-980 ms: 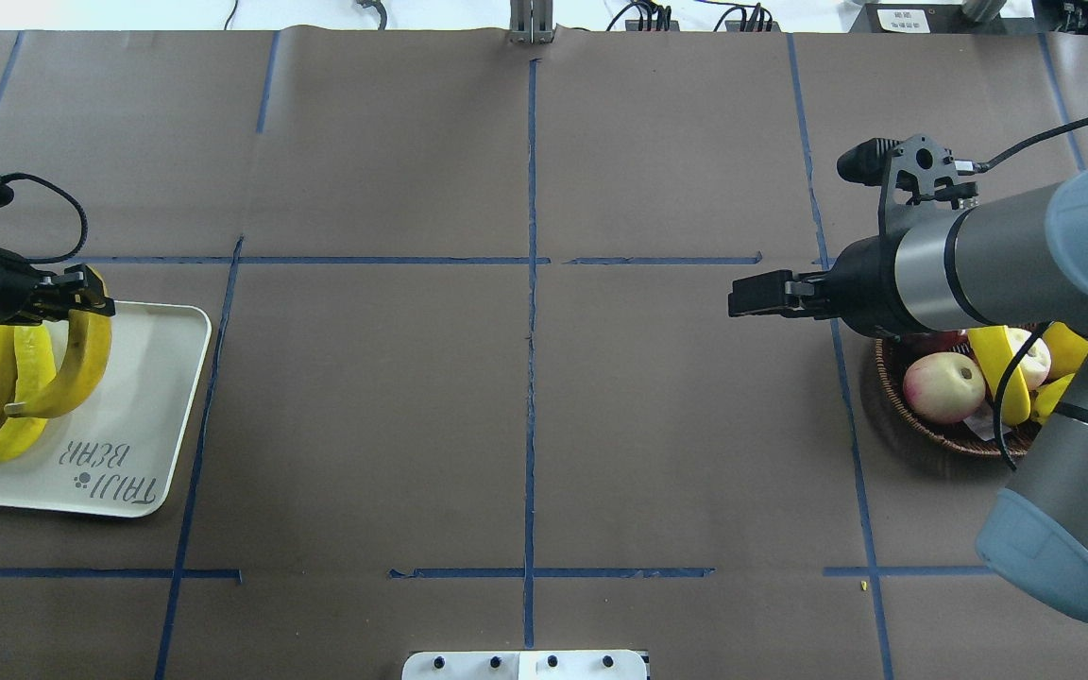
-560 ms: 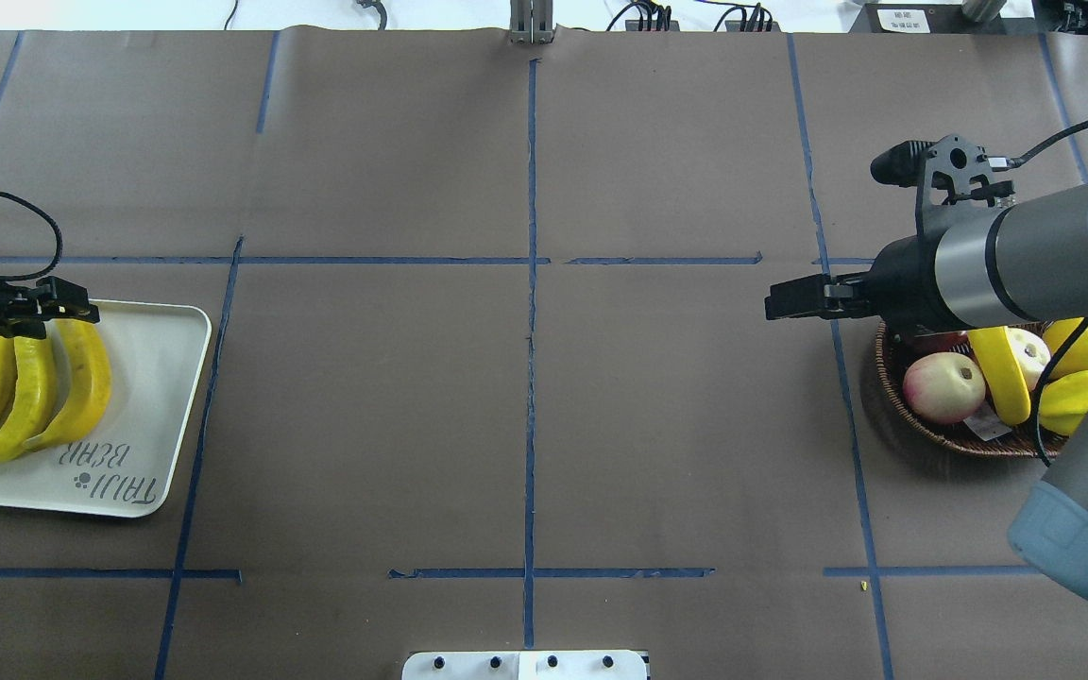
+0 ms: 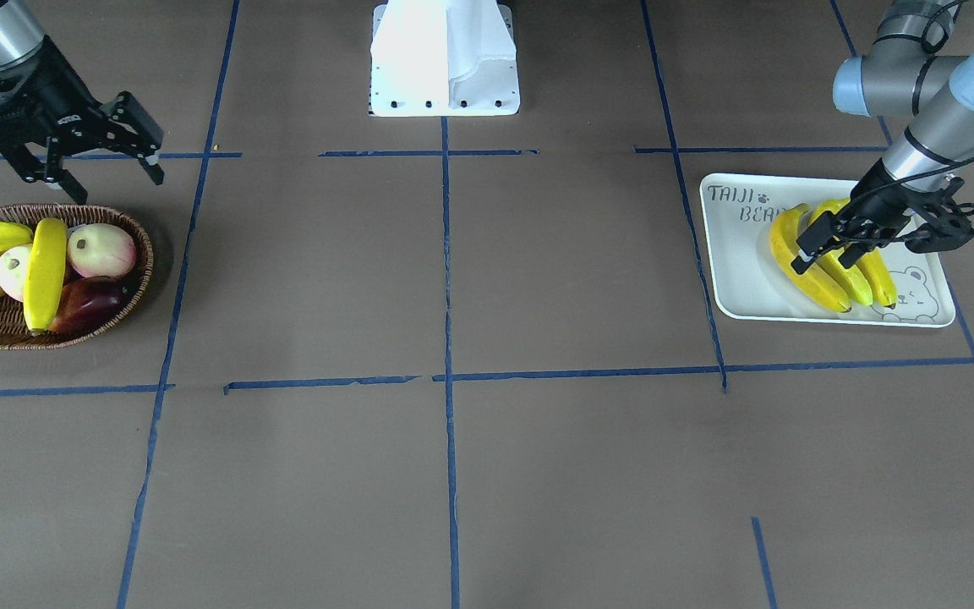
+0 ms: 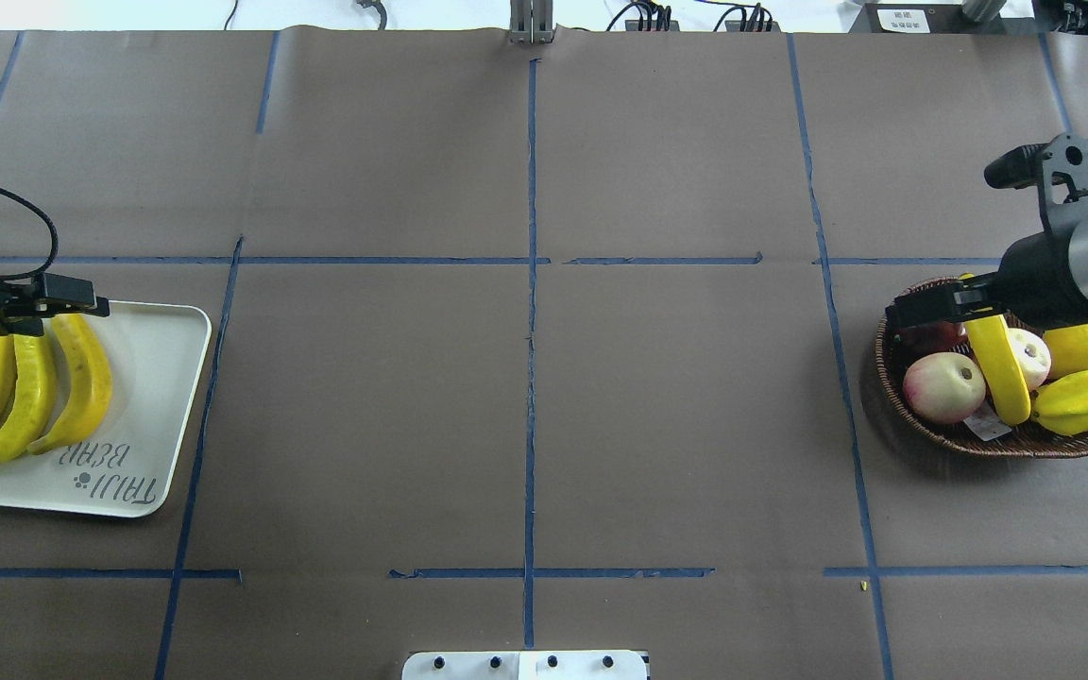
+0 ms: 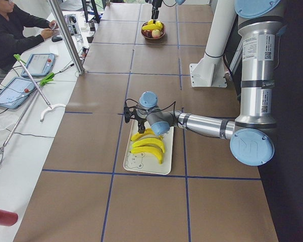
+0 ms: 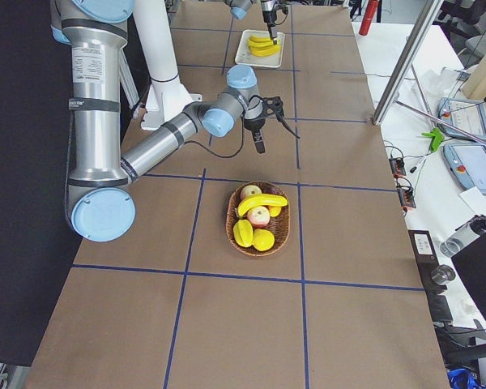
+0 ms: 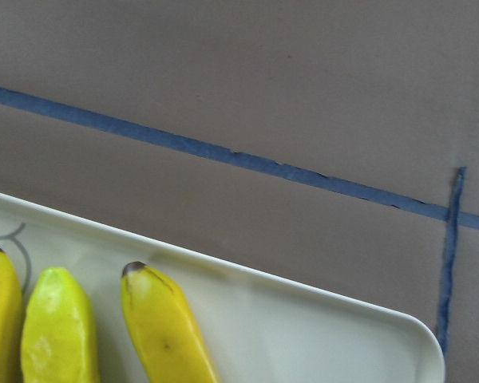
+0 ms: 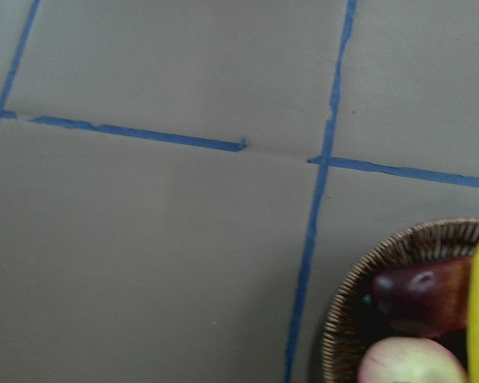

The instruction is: Transfer all bananas from basket to plate

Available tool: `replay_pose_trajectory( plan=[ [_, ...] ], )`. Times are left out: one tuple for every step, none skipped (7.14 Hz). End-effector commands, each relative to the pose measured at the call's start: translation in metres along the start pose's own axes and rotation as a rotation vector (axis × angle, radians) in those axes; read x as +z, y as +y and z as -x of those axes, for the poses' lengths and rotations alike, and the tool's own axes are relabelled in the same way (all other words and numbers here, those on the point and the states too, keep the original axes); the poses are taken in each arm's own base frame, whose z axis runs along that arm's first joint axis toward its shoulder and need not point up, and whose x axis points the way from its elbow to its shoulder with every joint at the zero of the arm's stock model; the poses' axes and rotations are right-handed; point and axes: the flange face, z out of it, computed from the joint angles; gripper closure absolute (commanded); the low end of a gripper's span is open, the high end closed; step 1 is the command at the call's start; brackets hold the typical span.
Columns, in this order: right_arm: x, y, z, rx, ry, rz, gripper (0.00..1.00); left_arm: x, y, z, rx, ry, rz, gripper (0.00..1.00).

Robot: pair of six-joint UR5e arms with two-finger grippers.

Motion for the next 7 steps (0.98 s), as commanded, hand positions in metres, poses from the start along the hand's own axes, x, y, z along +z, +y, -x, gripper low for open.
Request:
replay_pose_trajectory(
  plan=[
    [0.020, 0.028, -0.059, -0.017, 0.066, 0.094, 0.00, -0.004, 0.003, -0.016, 0.010, 0.037, 0.031, 0.00],
    [0.031, 0.028, -0.068, -0.028, 0.082, 0.106, 0.00, -0.004, 0.003, -0.018, 0.012, 0.039, 0.033, 0.00],
    [0.049, 0.029, -0.086, -0.045, 0.126, 0.125, 0.00, -0.004, 0.003, -0.019, 0.013, 0.041, 0.032, 0.00],
    [0.063, 0.031, -0.101, -0.111, 0.146, 0.155, 0.00, -0.004, 0.002, -0.021, 0.015, 0.045, 0.033, 0.00],
    [0.070, 0.033, -0.108, -0.122, 0.159, 0.169, 0.00, -0.003, 0.002, -0.022, 0.016, 0.046, 0.032, 0.00],
    [0.080, 0.035, -0.115, -0.113, 0.170, 0.189, 0.00, -0.003, 0.001, -0.026, 0.020, 0.051, 0.032, 0.00],
    [0.090, 0.035, -0.108, -0.129, 0.166, 0.204, 0.01, -0.002, 0.000, -0.024, 0.018, 0.049, 0.033, 0.00]
  ],
)
